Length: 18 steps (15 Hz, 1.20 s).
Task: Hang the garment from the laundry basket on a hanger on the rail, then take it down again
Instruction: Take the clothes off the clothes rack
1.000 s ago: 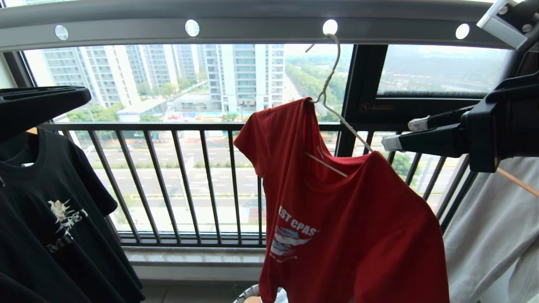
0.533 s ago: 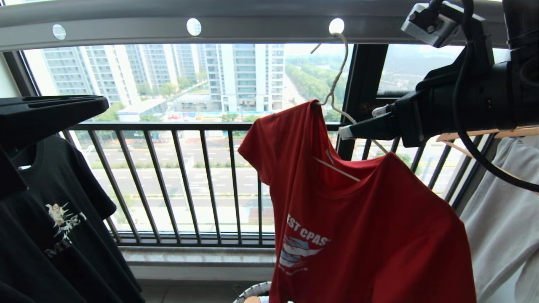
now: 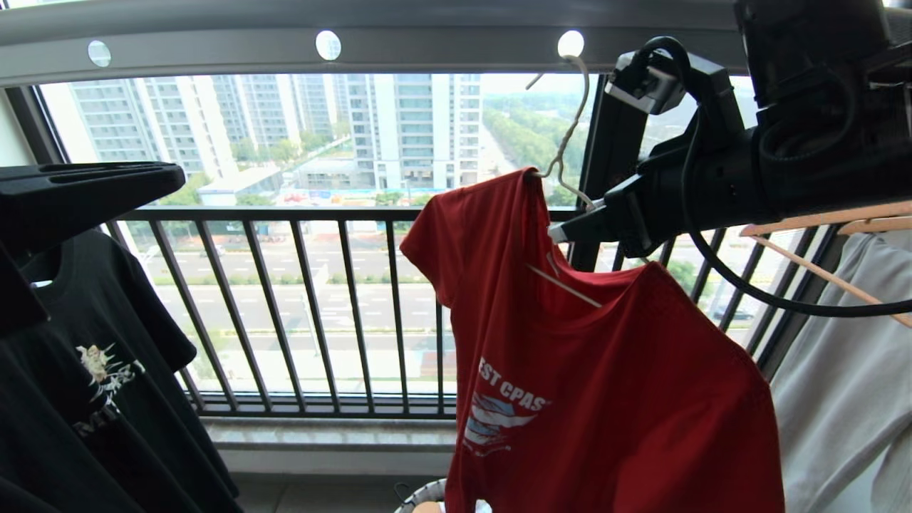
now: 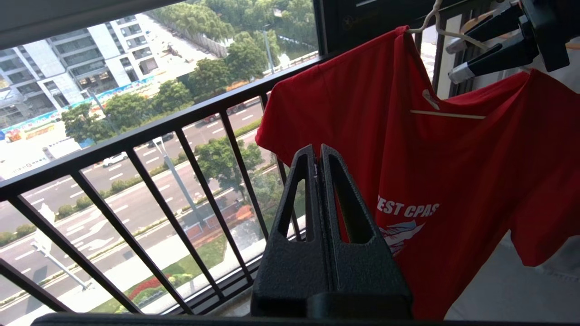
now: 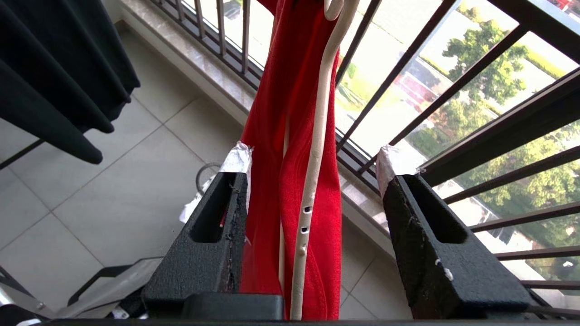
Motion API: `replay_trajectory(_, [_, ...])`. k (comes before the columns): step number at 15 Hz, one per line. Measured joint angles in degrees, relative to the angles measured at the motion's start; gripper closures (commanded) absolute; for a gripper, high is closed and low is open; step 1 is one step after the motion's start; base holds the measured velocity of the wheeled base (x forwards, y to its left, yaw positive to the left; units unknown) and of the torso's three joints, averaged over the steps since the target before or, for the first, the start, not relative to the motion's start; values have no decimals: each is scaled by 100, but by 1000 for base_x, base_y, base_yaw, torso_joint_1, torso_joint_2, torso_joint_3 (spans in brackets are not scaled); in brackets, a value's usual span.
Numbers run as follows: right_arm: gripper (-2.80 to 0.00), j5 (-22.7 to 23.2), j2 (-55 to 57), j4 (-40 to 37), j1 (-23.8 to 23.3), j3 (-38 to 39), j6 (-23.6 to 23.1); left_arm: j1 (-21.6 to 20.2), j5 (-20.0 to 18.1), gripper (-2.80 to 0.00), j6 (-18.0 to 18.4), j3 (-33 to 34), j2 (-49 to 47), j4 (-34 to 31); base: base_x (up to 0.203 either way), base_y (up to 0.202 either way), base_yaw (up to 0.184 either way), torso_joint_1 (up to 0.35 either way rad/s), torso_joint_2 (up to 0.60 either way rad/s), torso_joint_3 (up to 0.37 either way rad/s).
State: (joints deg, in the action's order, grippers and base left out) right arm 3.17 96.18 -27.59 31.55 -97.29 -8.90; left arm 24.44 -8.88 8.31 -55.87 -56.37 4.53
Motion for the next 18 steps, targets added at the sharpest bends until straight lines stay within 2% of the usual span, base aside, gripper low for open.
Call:
replay_trajectory(5, [0, -1, 155, -10, 15, -26, -153, 8, -30, 0, -194, 0, -99, 7, 0, 0, 0, 0, 0, 0])
replay_trajectory(6, [0, -6, 157, -8, 17, -26, -171, 34, -150, 0, -280, 0, -155, 9, 0, 0, 0, 0, 0, 0])
replay_trajectory(10, [0, -12, 126, -120, 80, -26, -184, 152, -1325, 0, -868, 26, -559, 2, 0, 0, 0, 0, 0, 0])
replay_trajectory(12, [0, -8, 118, -121, 94, -17, -184, 235, -1636, 0, -929, -30, -989, 18, 0, 0, 0, 0, 0, 0])
replay_trajectory(13, [0, -6, 120, -124, 94, -13, -182, 298, -1679, -280, -939, -146, -1281, 21, 0, 0, 0, 0, 0, 0])
replay_trajectory(18, [0, -6, 120, -131, 101, -6, -184, 797, -1703, -280, -946, -1347, -2617, 9, 0, 0, 0, 0, 0, 0])
